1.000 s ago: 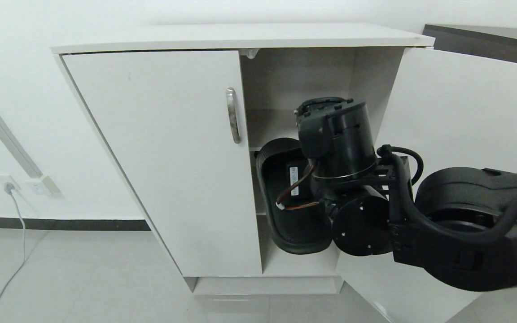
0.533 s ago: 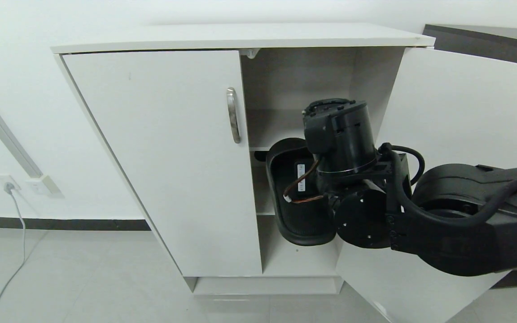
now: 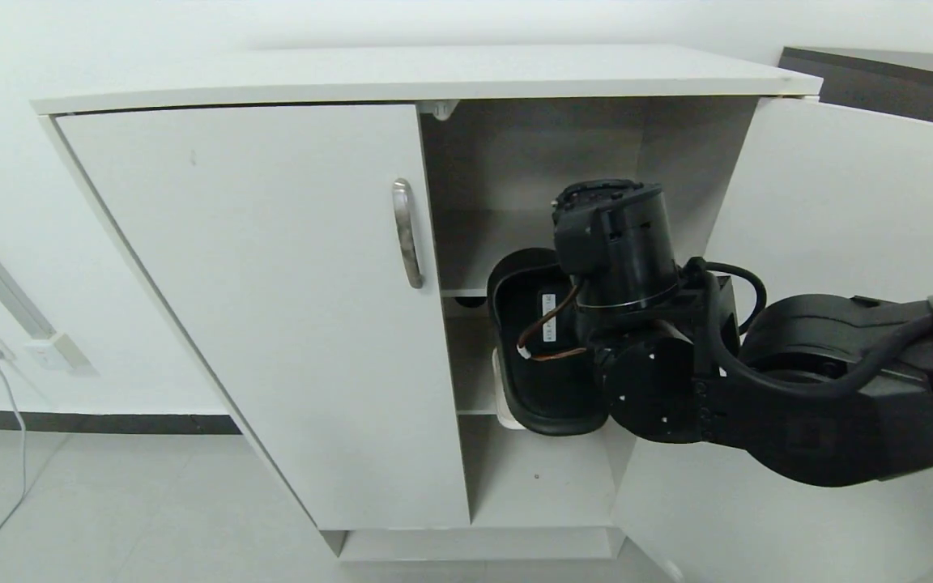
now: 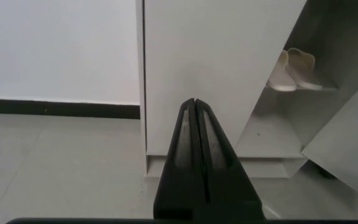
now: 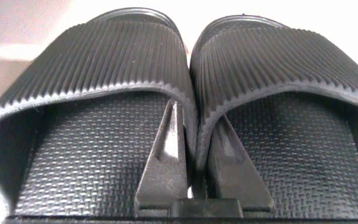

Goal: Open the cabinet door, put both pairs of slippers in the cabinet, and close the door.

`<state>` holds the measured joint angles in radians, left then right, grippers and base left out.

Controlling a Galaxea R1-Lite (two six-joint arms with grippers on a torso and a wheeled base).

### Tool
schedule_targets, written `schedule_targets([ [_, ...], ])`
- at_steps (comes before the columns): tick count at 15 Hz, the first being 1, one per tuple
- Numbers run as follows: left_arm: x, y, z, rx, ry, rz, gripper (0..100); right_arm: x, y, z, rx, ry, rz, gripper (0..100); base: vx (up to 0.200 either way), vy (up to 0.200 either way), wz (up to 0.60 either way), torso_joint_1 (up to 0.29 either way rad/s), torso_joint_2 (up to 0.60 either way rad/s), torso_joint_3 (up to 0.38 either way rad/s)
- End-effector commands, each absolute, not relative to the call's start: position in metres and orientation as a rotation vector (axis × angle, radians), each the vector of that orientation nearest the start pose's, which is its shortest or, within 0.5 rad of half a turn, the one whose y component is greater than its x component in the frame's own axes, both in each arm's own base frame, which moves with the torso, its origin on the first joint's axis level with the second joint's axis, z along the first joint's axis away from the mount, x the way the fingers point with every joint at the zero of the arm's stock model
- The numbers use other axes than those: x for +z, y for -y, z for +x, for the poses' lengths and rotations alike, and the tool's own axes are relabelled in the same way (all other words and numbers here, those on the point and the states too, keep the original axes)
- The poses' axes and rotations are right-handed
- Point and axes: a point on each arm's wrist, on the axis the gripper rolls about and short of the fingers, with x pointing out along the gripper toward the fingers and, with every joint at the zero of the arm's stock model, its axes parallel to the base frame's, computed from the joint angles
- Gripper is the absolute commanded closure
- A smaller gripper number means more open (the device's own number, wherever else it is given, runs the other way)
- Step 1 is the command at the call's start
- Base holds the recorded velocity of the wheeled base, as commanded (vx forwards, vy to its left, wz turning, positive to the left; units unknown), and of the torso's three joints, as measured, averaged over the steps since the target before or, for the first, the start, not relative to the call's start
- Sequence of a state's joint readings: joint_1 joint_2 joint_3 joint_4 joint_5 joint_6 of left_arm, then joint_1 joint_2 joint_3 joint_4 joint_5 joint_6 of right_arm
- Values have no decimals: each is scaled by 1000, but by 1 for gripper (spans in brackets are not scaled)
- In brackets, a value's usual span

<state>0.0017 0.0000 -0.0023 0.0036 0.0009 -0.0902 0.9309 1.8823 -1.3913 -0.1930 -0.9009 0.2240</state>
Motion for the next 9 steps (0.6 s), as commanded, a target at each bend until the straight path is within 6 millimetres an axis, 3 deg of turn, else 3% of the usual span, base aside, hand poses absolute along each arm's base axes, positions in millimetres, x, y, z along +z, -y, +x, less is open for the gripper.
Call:
schedule_targets([
  [1,76,0,-23,3,0,-91,100,241,-287,238,5,-186,-16,100,200,0,0,-2,7,-2],
  [4,76,0,-23,5,-1,-92,100,237,-289,240,3,-189,-18,100,200,0,0,2,2,2],
  [9,76,0,-23,6,-1,-92,100,231,-290,266,7,-146,4,100,0,0,0,0,0,0],
])
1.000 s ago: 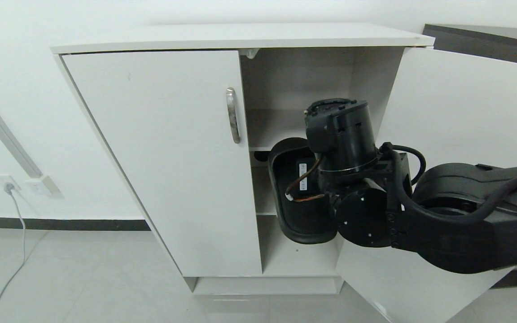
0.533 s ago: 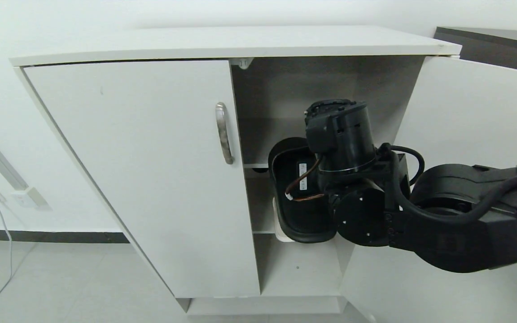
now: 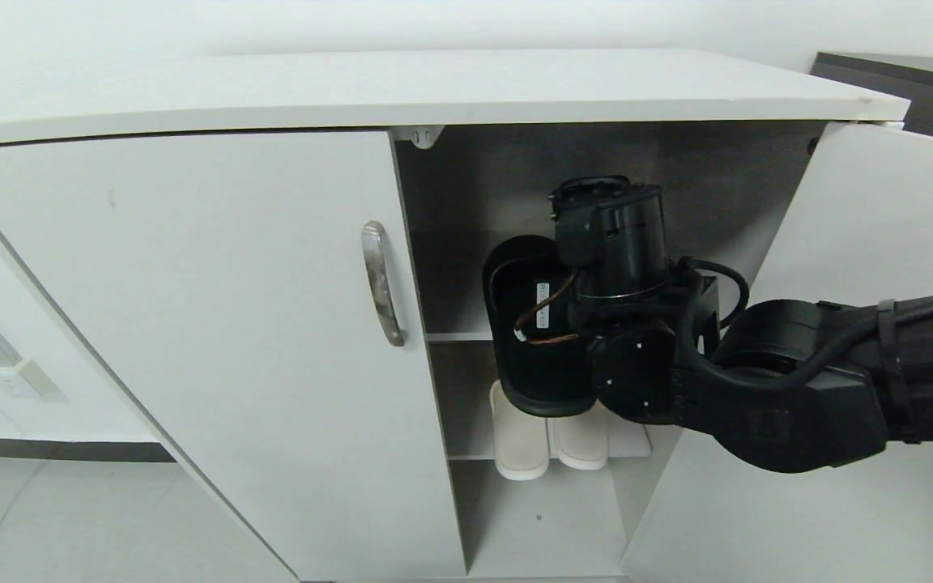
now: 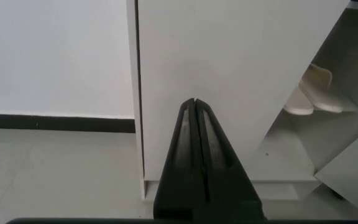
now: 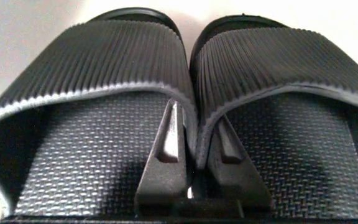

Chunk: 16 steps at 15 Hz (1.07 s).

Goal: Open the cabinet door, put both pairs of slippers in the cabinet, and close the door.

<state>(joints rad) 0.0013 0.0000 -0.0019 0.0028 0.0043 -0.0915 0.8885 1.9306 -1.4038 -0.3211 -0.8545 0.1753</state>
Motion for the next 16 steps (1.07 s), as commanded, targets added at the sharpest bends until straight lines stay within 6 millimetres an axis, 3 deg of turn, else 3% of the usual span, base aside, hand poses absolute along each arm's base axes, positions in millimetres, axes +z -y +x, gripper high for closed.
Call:
schedule_targets([
  [1,76,0,-23,6,-1,-92,100,231,-291,268,30,-141,0,100,0,0,0,0,0,0],
  [11,76,0,-23,12,-1,-94,100,239,-297,314,12,-125,8,100,0,0,0,0,0,0],
  [16,76,0,-23,18,-1,-95,100,240,-298,322,1,-127,7,100,0,0,0,0,0,0],
])
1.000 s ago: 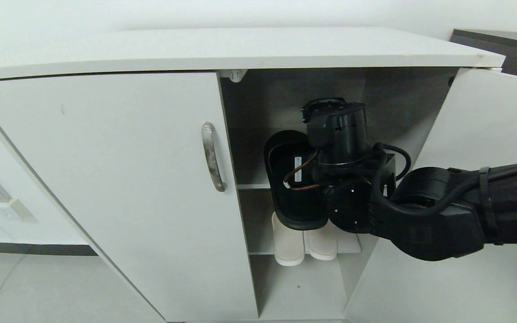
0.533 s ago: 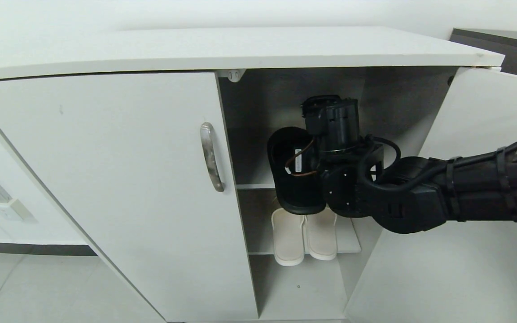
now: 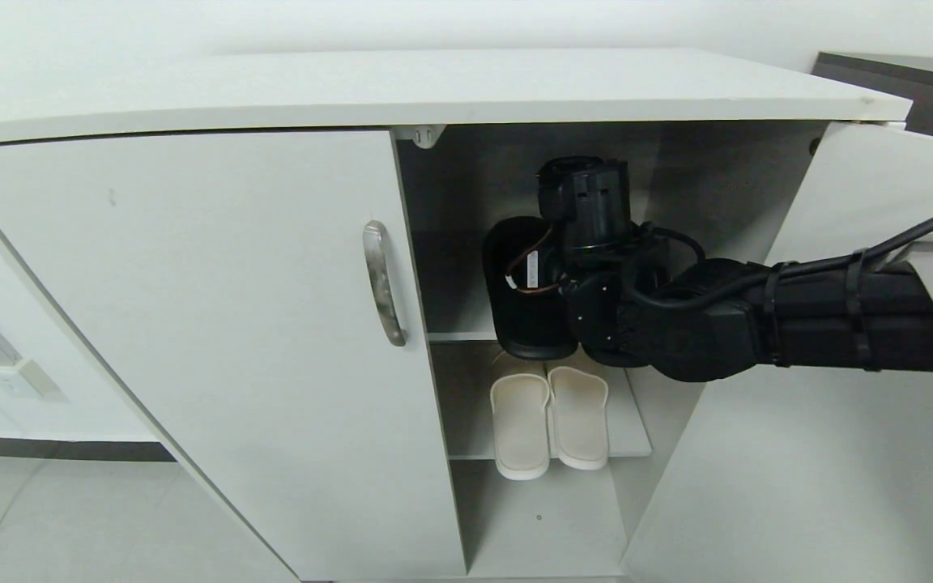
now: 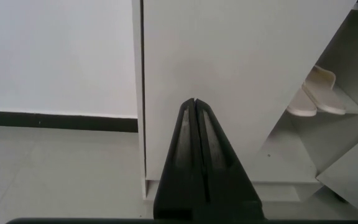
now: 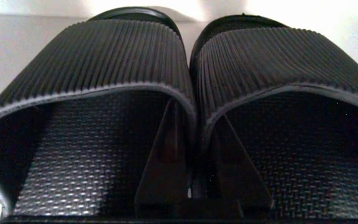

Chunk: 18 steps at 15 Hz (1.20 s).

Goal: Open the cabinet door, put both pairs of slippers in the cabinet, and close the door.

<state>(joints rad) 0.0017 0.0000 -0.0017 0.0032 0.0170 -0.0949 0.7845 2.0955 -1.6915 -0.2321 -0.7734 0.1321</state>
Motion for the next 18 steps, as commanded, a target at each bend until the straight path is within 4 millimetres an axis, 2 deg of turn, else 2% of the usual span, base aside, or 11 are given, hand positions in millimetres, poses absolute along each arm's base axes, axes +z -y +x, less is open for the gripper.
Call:
schedule_targets([
  [1,76,0,-23,18,-1,-95,100,239,-298,323,-1,-129,5,100,0,0,0,0,0,0],
  [7,76,0,-23,18,-1,-95,100,233,-299,327,-6,-139,-5,100,0,0,0,0,0,0],
  [8,76,0,-23,18,-1,-95,100,233,-299,327,-6,-140,-6,0,0,0,0,0,0,0],
  [12,76,0,-23,18,-1,-94,100,234,-296,323,-7,-143,-8,0,0,0,0,0,0,0],
  [18,76,0,-23,18,-1,-95,100,254,-277,271,45,-149,-13,0,0,0,0,0,0,0],
])
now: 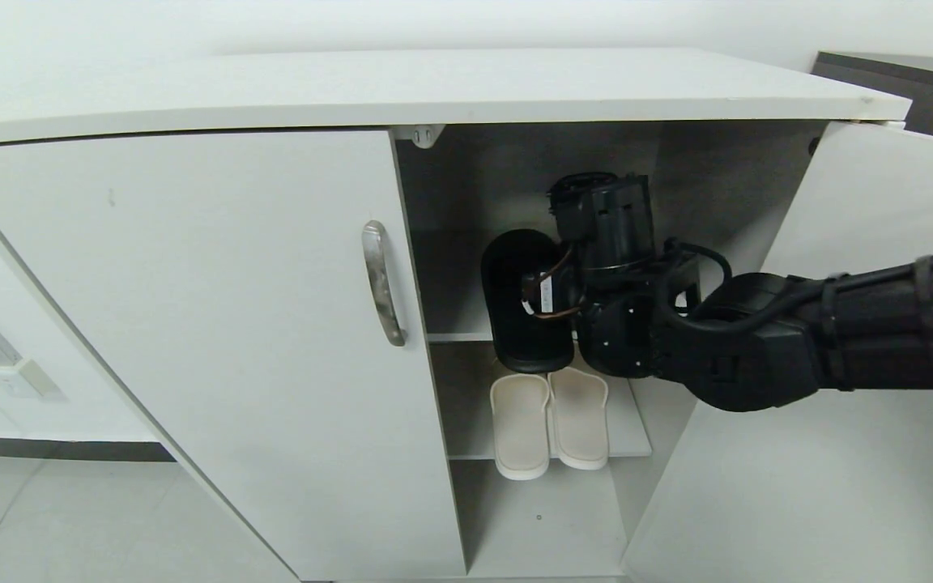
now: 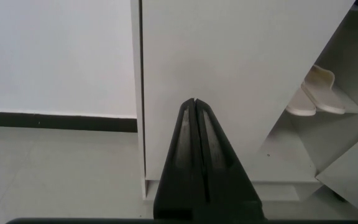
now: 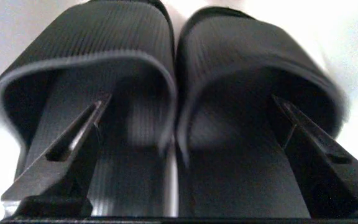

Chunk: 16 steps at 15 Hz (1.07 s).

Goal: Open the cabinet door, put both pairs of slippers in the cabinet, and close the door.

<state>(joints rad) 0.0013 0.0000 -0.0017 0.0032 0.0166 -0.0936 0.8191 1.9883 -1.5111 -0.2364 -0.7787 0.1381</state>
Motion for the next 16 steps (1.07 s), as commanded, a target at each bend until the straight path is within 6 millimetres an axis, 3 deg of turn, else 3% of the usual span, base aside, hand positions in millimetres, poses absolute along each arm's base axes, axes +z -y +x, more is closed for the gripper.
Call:
schedule_targets([
  [1,76,0,-23,18,-1,-94,100,258,-270,255,63,-152,-19,0,0,0,0,0,0,0],
  [6,76,0,-23,18,-1,-95,100,260,-251,193,182,-146,-8,0,0,0,0,0,0,0],
  [11,76,0,-23,17,-1,-95,100,246,-240,164,314,-147,4,0,0,0,0,0,0,0],
  [12,76,0,-23,17,-1,-95,100,243,-241,164,324,-155,-1,100,0,0,0,0,0,0],
  [16,76,0,-23,17,1,-94,100,229,-251,164,347,-169,-21,100,0,0,0,0,0,0],
])
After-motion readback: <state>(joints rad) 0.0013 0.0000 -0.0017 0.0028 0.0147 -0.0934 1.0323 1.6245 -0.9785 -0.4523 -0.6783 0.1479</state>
